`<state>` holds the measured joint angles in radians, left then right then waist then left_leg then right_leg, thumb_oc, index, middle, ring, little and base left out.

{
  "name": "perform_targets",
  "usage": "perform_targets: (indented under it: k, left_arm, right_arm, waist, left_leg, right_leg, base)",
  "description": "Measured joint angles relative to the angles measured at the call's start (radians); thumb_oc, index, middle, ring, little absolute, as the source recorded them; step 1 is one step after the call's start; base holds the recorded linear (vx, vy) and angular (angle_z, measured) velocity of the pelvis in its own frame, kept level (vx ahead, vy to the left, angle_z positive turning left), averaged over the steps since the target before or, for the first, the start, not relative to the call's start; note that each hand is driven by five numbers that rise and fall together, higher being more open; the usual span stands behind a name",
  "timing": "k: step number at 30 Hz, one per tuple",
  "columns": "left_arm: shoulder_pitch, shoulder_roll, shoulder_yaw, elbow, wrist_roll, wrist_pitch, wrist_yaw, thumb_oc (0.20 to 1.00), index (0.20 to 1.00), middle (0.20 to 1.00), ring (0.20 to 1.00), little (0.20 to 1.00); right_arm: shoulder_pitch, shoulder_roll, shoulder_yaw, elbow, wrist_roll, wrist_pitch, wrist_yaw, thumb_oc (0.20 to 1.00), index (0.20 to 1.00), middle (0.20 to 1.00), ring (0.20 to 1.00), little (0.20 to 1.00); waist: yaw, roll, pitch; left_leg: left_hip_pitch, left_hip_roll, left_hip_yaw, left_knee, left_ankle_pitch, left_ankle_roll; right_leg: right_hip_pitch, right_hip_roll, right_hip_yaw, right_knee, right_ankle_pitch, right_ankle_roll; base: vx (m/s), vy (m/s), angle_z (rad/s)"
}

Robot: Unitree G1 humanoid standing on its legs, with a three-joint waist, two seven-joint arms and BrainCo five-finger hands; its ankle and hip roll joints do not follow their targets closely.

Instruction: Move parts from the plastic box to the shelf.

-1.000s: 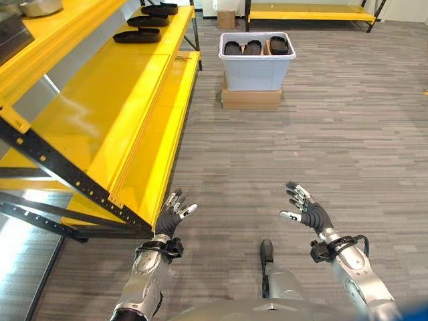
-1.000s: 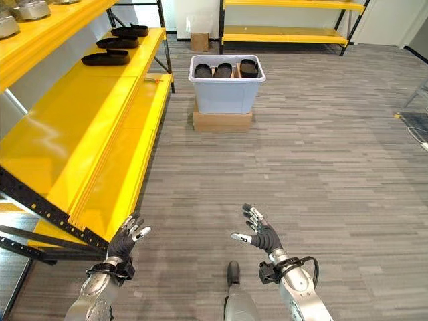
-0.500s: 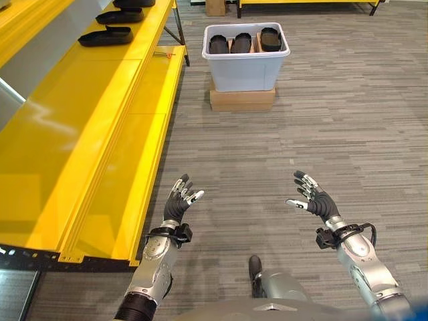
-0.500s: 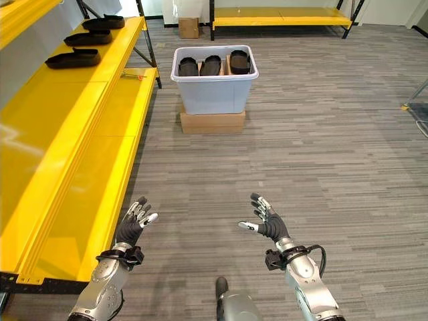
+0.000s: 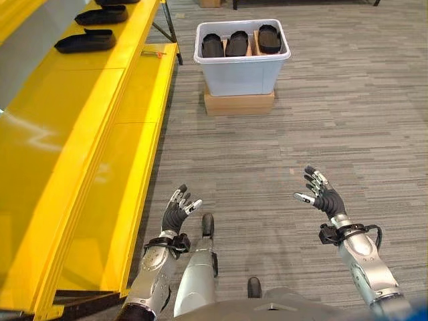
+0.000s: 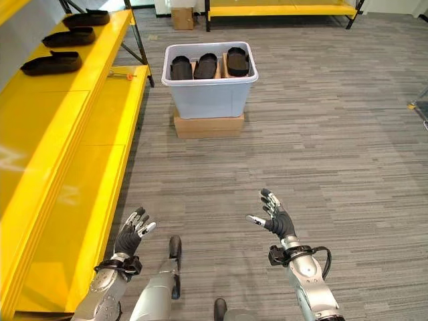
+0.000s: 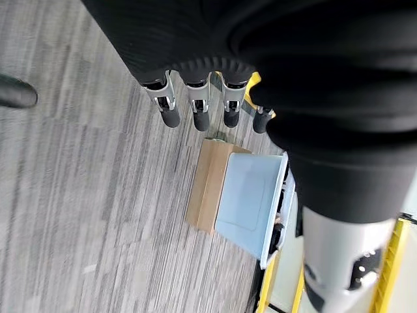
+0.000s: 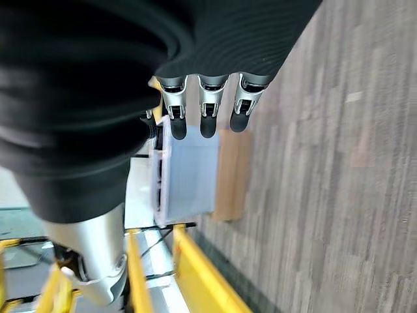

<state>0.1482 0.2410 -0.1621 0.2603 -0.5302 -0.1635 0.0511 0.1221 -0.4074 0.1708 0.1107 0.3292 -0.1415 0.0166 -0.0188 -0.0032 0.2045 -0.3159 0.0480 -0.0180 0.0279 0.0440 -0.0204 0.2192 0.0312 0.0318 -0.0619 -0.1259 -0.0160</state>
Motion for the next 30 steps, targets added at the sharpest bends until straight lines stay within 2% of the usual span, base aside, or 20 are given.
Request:
perform_targets:
  k: [1, 3, 6, 9, 11, 13, 14, 16, 17, 19, 20, 21, 22, 23, 24, 25, 26, 27, 28, 30]
  left_arm:
    - [0.004, 0.000, -0.003, -0.001, 0.000, 0.000, 0.000, 1.000, 1.000, 1.000, 1.000, 1.000]
    - [-0.037, 0.015, 0.003, -0.004, 0.001, -0.006, 0.001, 1.000, 1.000, 1.000, 1.000, 1.000]
    - [-0.062, 0.031, 0.004, -0.003, 0.001, -0.019, 0.014, 1.000, 1.000, 1.000, 1.000, 1.000]
    - [-0.113, 0.044, 0.003, -0.003, 0.001, -0.020, 0.040, 1.000, 1.000, 1.000, 1.000, 1.000]
    - [-0.117, 0.044, 0.004, -0.003, 0.001, -0.023, 0.043, 1.000, 1.000, 1.000, 1.000, 1.000]
    - [-0.121, 0.044, 0.004, -0.002, 0.001, -0.023, 0.049, 1.000, 1.000, 1.000, 1.000, 1.000]
    - [-0.114, 0.042, 0.002, -0.002, 0.001, -0.022, 0.057, 1.000, 1.000, 1.000, 1.000, 1.000]
    - [-0.098, 0.048, 0.003, -0.003, 0.002, -0.021, 0.065, 1.000, 1.000, 1.000, 1.000, 1.000]
    - [-0.077, 0.049, 0.001, -0.003, 0.003, -0.019, 0.066, 1.000, 1.000, 1.000, 1.000, 1.000]
    - [-0.057, 0.047, -0.005, -0.003, 0.003, -0.019, 0.066, 1.000, 1.000, 1.000, 1.000, 1.000]
    - [-0.049, 0.046, -0.005, -0.003, 0.003, -0.018, 0.067, 1.000, 1.000, 1.000, 1.000, 1.000]
    - [-0.044, 0.038, -0.003, 0.000, 0.003, -0.018, 0.066, 1.000, 1.000, 1.000, 1.000, 1.000]
    - [-0.051, 0.033, -0.002, 0.004, 0.003, -0.018, 0.066, 1.000, 1.000, 1.000, 1.000, 1.000]
    - [-0.056, 0.031, 0.000, 0.010, 0.003, -0.018, 0.066, 1.000, 1.000, 1.000, 1.000, 1.000]
    - [-0.060, 0.030, 0.006, 0.025, 0.003, -0.018, 0.066, 1.000, 1.000, 1.000, 1.000, 1.000]
    - [-0.057, 0.029, 0.008, 0.033, 0.003, -0.019, 0.066, 1.000, 1.000, 1.000, 1.000, 1.000]
    - [-0.053, 0.019, 0.007, 0.035, 0.003, -0.019, 0.066, 1.000, 1.000, 1.000, 1.000, 1.000]
    - [-0.031, 0.002, -0.002, 0.038, 0.003, -0.020, 0.065, 1.000, 1.000, 1.000, 1.000, 1.000]
    - [-0.031, -0.018, -0.018, 0.045, 0.002, -0.017, 0.063, 1.000, 1.000, 1.000, 1.000, 1.000]
    - [-0.040, -0.033, -0.025, 0.035, 0.002, -0.018, 0.061, 1.000, 1.000, 1.000, 1.000, 1.000]
  right_arm:
    - [0.010, -0.006, 0.003, -0.009, 0.000, -0.001, 0.000, 1.000, 1.000, 1.000, 1.000, 1.000]
    - [0.021, 0.012, 0.003, -0.019, 0.000, 0.000, 0.000, 1.000, 1.000, 1.000, 1.000, 1.000]
    - [0.015, 0.029, 0.006, -0.018, 0.000, 0.000, -0.002, 1.000, 1.000, 1.000, 1.000, 1.000]
    - [-0.024, 0.047, 0.019, -0.019, 0.000, 0.000, -0.010, 1.000, 1.000, 1.000, 1.000, 1.000]
    - [-0.056, 0.048, 0.047, -0.018, 0.000, 0.000, -0.010, 1.000, 1.000, 1.000, 1.000, 1.000]
    - [-0.070, 0.054, 0.051, -0.020, 0.000, 0.001, -0.010, 1.000, 1.000, 1.000, 1.000, 1.000]
    - [-0.070, 0.053, 0.051, -0.020, 0.000, 0.003, -0.010, 1.000, 1.000, 1.000, 1.000, 1.000]
    - [-0.068, 0.053, 0.053, -0.036, 0.000, 0.004, -0.011, 1.000, 1.000, 1.000, 1.000, 1.000]
    - [-0.050, 0.053, 0.053, -0.054, 0.000, 0.004, -0.009, 1.000, 1.000, 1.000, 1.000, 1.000]
    - [-0.020, 0.052, 0.058, -0.080, 0.000, 0.004, -0.008, 1.000, 1.000, 1.000, 1.000, 1.000]
    - [-0.014, 0.050, 0.066, -0.086, 0.000, 0.004, -0.004, 1.000, 1.000, 1.000, 1.000, 1.000]
    - [-0.007, 0.046, 0.071, -0.085, 0.000, 0.004, -0.002, 1.000, 1.000, 1.000, 1.000, 1.000]
    - [-0.011, 0.035, 0.074, -0.082, 0.000, 0.004, -0.001, 1.000, 1.000, 1.000, 1.000, 1.000]
    - [-0.012, 0.035, 0.074, -0.076, 0.000, 0.004, -0.002, 1.000, 1.000, 1.000, 1.000, 1.000]
    - [-0.005, 0.036, 0.074, -0.070, 0.000, 0.009, -0.002, 1.000, 1.000, 1.000, 1.000, 1.000]
    - [-0.002, 0.036, 0.072, -0.071, -0.001, 0.012, -0.002, 1.000, 1.000, 1.000, 1.000, 1.000]
    - [0.001, 0.035, 0.067, -0.072, -0.001, 0.013, -0.001, 1.000, 1.000, 1.000, 1.000, 1.000]
    - [0.020, 0.036, 0.063, -0.072, -0.001, 0.016, 0.001, 1.000, 1.000, 1.000, 1.000, 1.000]
    - [0.011, 0.020, 0.057, -0.069, -0.001, 0.018, 0.001, 1.000, 1.000, 1.000, 1.000, 1.000]
    - [-0.032, -0.009, 0.056, -0.069, -0.001, 0.019, 0.002, 1.000, 1.000, 1.000, 1.000, 1.000]
  waist:
    - [0.008, 0.013, -0.010]
    - [-0.005, -0.023, -0.017]
    - [-0.002, -0.064, -0.051]
    - [0.000, -0.080, -0.058]
    - [0.014, -0.072, -0.062]
    - [0.025, -0.056, -0.071]
    - [0.026, -0.049, -0.073]
    - [0.016, -0.037, -0.069]
    - [0.006, -0.009, -0.053]
    - [-0.013, 0.014, -0.048]
    - [-0.024, 0.025, -0.040]
    - [-0.029, 0.032, -0.035]
    - [-0.043, 0.034, -0.021]
    - [-0.046, 0.031, -0.014]
    - [-0.060, 0.024, -0.009]
    - [-0.079, 0.018, -0.006]
    - [-0.088, 0.010, -0.005]
    - [-0.099, -0.003, -0.015]
    - [-0.095, 0.018, -0.023]
    - [-0.095, 0.034, -0.023]
  left_leg:
    - [0.044, -0.008, -0.007, -0.008, 0.019, 0.020]
    - [0.043, -0.049, 0.035, 0.038, 0.094, 0.052]
    - [0.025, -0.102, 0.052, 0.065, 0.064, 0.089]
    - [0.015, -0.160, 0.061, 0.101, 0.021, 0.130]
    - [0.015, -0.181, 0.066, 0.129, -0.018, 0.147]
    - [0.026, -0.185, 0.060, 0.125, -0.036, 0.155]
    - [0.039, -0.185, 0.056, 0.111, -0.037, 0.157]
    - [0.092, -0.192, 0.041, 0.072, -0.043, 0.166]
    - [0.148, -0.188, 0.032, 0.044, -0.053, 0.187]
    - [0.185, -0.184, 0.029, 0.022, -0.060, 0.190]
    - [0.200, -0.180, 0.029, 0.023, -0.072, 0.186]
    - [0.211, -0.176, 0.031, 0.035, -0.098, 0.163]
    - [0.214, -0.177, 0.033, 0.056, -0.126, 0.156]
    - [0.223, -0.180, 0.033, 0.066, -0.139, 0.147]
    - [0.255, -0.183, 0.016, 0.076, -0.169, 0.132]
    - [0.298, -0.178, -0.003, 0.084, -0.198, 0.120]
    - [0.339, -0.171, -0.017, 0.084, -0.220, 0.111]
    - [0.429, -0.140, -0.047, 0.059, -0.266, 0.074]
    - [0.453, -0.085, -0.040, 0.092, -0.293, 0.024]
    - [0.426, -0.040, -0.014, 0.149, -0.253, -0.044]
  right_leg:
    - [0.018, 0.001, 0.017, 0.007, -0.013, 0.017]
    - [0.021, -0.046, 0.008, 0.072, -0.056, 0.050]
    - [-0.043, -0.111, 0.010, 0.151, -0.086, 0.053]
    - [-0.048, -0.160, 0.010, 0.153, -0.077, 0.067]
    - [-0.049, -0.181, 0.011, 0.179, -0.064, 0.088]
    - [-0.116, -0.179, 0.010, 0.309, -0.058, 0.106]
    - [-0.164, -0.178, 0.011, 0.413, -0.066, 0.120]
    - [-0.315, -0.174, 0.010, 0.722, -0.060, 0.129]
    - [-0.439, -0.174, -0.020, 0.844, -0.098, 0.116]
    - [-0.560, -0.174, -0.050, 0.819, -0.114, 0.099]
    - [-0.611, -0.183, -0.088, 0.715, -0.109, 0.090]
    - [-0.646, -0.205, -0.133, 0.524, -0.066, 0.077]
    - [-0.665, -0.233, -0.144, 0.323, 0.011, 0.091]
    - [-0.664, -0.251, -0.145, 0.185, 0.058, 0.107]
    - [-0.656, -0.273, -0.122, 0.028, 0.136, 0.124]
    - [-0.628, -0.284, -0.121, -0.032, 0.188, 0.119]
    - [-0.602, -0.282, -0.121, -0.022, 0.224, 0.116]
    - [-0.508, -0.245, -0.124, 0.065, 0.241, 0.113]
    - [-0.491, -0.195, -0.122, 0.113, 0.325, 0.082]
    - [-0.484, -0.157, -0.143, 0.121, 0.297, 0.041]
  base:
    - [0.27, 0.149, -0.56]
    - [0.30, 0.186, -0.02]
    - [0.16, 0.105, 0.04]
    - [0.18, 0.114, 0.20]
    - [0.16, 0.104, 0.04]
    - [0.10, 0.103, 0.00]
    - [0.10, 0.106, 0.01]
    - [0.19, 0.113, 0.05]
    - [0.28, 0.087, 0.04]
    - [0.30, -0.023, 0.06]
    - [0.31, -0.137, 0.07]
    - [0.35, -0.188, 0.08]
    - [0.33, -0.189, 0.04]
    - [0.33, -0.180, 0.15]
    - [0.41, -0.222, 0.32]
    - [0.37, -0.221, 0.38]
    - [0.45, -0.301, 0.61]
    - [0.41, -0.335, 0.48]
    - [0.38, -0.357, 0.41]
    - [0.25, -0.283, 0.03]
